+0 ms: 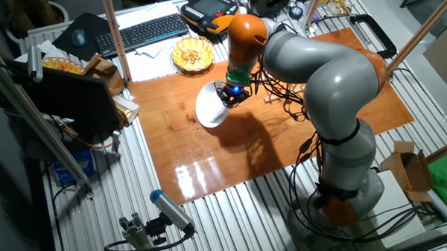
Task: Take the dish off the dish rack
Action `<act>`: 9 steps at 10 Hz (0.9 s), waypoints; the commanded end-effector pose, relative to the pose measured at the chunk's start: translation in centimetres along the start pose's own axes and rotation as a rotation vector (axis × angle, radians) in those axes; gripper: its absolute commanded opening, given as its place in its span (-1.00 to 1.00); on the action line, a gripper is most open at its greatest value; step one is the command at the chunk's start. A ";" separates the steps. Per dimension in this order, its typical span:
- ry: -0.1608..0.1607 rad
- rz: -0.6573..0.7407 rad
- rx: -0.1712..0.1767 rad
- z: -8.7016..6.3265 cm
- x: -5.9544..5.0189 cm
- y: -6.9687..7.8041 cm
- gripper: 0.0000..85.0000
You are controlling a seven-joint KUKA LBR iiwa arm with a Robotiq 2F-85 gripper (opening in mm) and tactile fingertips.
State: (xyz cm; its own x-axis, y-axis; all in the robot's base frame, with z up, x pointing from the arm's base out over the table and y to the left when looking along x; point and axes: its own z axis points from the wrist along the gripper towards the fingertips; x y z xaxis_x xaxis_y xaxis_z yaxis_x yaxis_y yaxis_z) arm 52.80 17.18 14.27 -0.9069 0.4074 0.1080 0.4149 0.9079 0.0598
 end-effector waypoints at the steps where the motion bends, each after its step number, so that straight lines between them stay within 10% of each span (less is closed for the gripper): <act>1: -0.003 0.001 -0.001 0.0 0.0 0.0 -0.83; 9: -0.073 -0.001 -0.017 0.1 0.1 -0.1 -0.69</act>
State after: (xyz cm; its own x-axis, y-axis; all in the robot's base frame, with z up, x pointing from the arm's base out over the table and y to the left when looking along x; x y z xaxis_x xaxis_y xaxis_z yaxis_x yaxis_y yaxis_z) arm 52.70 17.16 14.18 -0.9124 0.4086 0.0240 0.4092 0.9090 0.0793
